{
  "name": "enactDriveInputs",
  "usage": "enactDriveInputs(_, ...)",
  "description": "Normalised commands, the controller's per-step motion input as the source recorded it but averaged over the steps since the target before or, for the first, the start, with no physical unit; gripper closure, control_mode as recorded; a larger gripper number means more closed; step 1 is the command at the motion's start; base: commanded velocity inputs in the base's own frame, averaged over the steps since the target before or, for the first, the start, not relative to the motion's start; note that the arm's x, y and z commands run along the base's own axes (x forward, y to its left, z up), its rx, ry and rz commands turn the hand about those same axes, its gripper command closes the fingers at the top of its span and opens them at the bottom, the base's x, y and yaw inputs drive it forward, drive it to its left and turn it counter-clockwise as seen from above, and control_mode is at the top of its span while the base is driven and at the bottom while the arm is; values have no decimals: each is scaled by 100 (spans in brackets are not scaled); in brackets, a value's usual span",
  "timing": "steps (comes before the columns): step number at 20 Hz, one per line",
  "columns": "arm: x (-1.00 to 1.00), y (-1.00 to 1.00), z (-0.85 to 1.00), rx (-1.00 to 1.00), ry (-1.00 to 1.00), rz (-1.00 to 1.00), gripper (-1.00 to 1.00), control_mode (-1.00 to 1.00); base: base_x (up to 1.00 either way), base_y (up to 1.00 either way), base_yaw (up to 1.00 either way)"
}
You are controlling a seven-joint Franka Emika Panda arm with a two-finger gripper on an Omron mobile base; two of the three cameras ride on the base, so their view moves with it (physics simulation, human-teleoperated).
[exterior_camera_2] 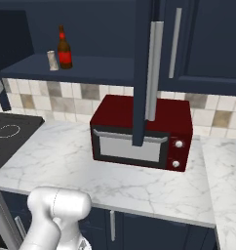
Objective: Get the candle and the beer from the cabinet and move them to the dining counter.
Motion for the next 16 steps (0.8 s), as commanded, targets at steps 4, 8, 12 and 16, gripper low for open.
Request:
enactDriveInputs(4,-22,10,-11,2,3,10,-100,-100,0,0,0)
enactDriveInputs(8,-71,-26,0,17,-4,10,-100,-100,0,0,0)
enactDriveInputs(12,-91,-45,0,22,-7,10,-100,-100,0,0,0)
enactDriveInputs(16,-76,-49,0,21,-2,11,-100,-100,0,0,0)
